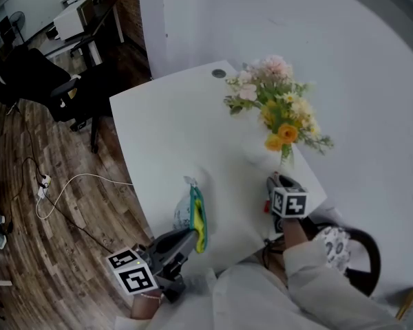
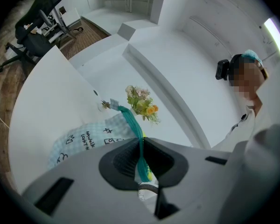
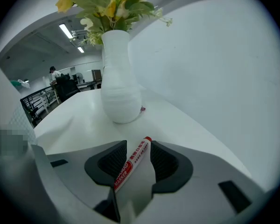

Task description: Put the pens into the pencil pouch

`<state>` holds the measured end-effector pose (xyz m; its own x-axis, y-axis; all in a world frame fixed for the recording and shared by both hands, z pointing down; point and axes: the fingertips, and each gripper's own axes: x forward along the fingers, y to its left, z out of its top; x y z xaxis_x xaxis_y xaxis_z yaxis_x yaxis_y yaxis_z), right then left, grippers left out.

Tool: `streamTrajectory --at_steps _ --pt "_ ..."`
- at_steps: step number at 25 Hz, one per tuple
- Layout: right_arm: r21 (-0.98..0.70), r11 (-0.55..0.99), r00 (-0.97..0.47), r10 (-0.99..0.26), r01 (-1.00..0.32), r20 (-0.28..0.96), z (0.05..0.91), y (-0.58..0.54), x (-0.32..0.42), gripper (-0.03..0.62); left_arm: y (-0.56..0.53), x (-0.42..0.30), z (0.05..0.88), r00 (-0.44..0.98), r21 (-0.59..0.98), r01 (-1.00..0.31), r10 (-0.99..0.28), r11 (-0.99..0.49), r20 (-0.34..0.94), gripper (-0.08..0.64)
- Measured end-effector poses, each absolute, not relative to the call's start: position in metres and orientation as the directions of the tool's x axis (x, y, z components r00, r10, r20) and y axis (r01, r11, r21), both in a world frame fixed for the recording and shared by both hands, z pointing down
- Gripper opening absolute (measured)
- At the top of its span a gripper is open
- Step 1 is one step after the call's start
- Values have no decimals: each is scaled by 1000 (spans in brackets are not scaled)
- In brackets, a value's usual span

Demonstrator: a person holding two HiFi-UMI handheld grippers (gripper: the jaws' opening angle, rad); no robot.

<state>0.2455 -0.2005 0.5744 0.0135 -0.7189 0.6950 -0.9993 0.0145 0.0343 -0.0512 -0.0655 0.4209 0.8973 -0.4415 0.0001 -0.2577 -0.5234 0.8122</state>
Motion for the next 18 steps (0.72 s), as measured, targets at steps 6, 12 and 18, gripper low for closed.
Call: streamTrajectory --at_steps 6,12,18 --pt "66 19 34 -694 -998 720 579 -200 248 131 -66 -50 421 899 810 -257 -439 -527 -1 31" --pt "104 80 15 -722 -991 692 568 -188 234 66 -65 -50 422 901 810 -252 -434 -529 -4 31" --pt "64 183 -102 -767 -981 633 546 -179 198 66 -64 -49 421 901 809 -249 -433 -533 -8 31"
